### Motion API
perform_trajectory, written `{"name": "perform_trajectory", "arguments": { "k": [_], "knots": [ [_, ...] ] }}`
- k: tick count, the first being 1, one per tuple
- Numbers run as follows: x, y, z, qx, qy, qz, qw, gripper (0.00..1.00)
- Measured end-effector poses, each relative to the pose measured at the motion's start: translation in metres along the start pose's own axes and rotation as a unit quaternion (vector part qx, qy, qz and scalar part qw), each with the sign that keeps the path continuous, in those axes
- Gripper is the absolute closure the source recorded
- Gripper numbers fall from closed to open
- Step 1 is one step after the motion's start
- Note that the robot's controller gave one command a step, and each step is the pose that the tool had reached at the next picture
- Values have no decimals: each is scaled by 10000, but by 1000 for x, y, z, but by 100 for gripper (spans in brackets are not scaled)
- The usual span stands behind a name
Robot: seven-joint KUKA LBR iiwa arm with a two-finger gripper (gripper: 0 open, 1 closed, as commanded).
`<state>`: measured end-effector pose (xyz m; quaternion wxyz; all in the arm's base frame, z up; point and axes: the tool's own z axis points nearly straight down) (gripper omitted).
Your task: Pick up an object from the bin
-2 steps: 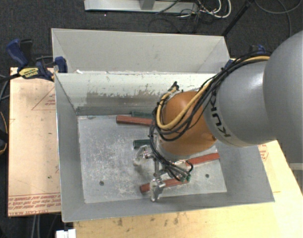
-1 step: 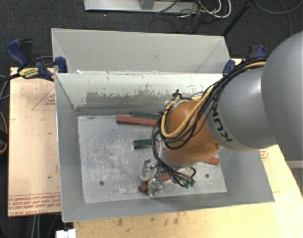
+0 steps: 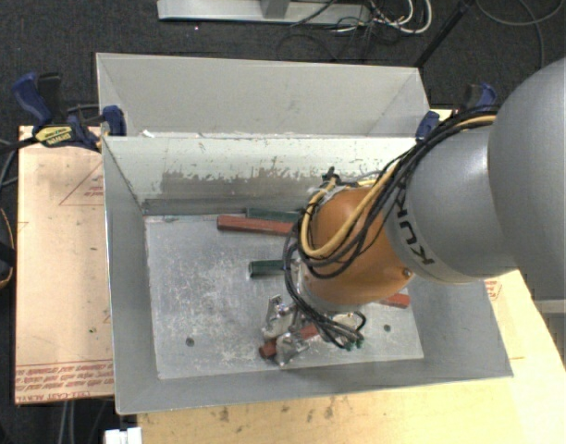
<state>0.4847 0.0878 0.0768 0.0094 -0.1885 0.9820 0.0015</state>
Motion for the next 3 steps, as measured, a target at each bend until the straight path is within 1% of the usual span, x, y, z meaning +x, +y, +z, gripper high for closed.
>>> {"name": "perform_trajectory", "arguments": {
  "k": [1, 2, 3],
  "knots": [
    [-2, -9, -115, -6, 85, 210, 9997, 100],
    [-2, -9, -115, -6, 86, 209, 9997, 100],
    [2, -57, -265, -5, 59, -1633, 9866, 100]
  ]
}}
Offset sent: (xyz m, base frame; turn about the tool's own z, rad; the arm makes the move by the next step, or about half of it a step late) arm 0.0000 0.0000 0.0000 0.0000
